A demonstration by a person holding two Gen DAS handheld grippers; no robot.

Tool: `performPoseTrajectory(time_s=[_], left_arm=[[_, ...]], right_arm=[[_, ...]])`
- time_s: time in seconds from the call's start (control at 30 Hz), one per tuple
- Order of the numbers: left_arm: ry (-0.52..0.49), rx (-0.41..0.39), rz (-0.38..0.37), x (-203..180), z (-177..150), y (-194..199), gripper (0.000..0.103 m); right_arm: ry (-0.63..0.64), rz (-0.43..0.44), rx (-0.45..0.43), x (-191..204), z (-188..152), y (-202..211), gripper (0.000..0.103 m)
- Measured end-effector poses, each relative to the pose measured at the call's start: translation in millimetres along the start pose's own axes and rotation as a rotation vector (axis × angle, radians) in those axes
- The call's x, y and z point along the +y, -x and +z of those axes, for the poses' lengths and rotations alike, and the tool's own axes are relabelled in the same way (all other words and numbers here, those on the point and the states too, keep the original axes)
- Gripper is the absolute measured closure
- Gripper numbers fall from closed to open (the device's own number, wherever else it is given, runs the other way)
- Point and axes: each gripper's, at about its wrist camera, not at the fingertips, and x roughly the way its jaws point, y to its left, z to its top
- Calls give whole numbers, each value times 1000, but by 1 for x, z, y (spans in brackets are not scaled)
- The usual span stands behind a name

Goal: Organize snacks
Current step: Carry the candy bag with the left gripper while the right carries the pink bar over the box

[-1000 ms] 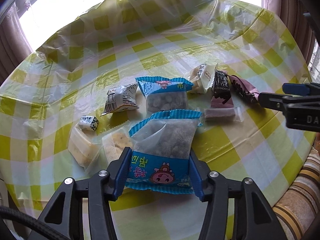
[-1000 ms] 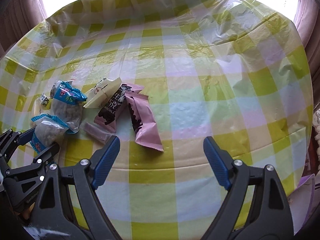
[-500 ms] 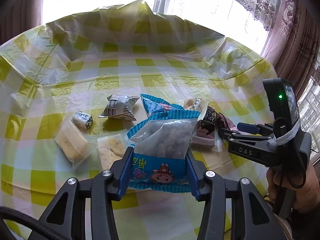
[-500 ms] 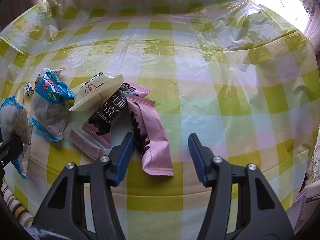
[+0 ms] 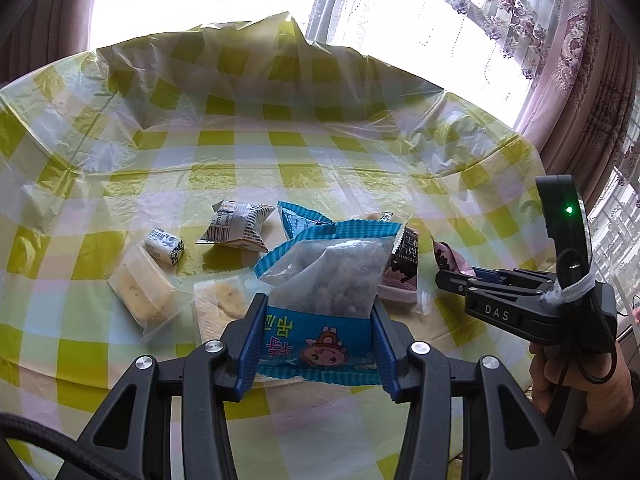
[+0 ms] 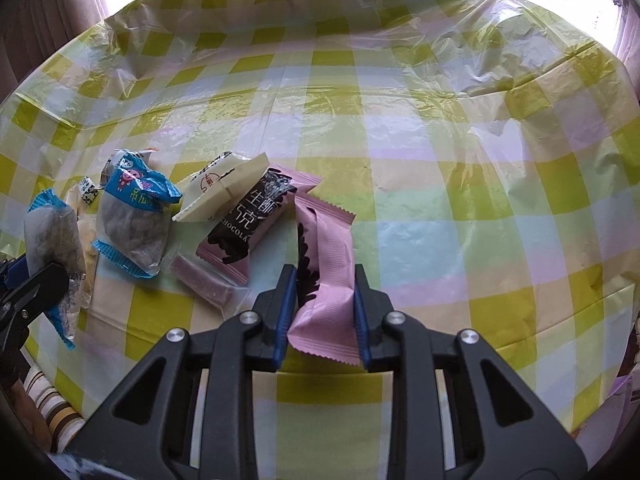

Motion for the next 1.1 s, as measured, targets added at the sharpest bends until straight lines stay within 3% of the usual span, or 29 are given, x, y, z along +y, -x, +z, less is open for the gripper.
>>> performPoseTrajectory(time_s=[0.6, 1.1], left_arm=[[-59, 3, -69, -50, -6, 24, 54], [-165, 70, -223, -133, -18, 31, 54]], right_arm=[[-87, 51, -38, -26, -46, 73, 73], [-181, 12, -70, -84, -92, 132, 73]])
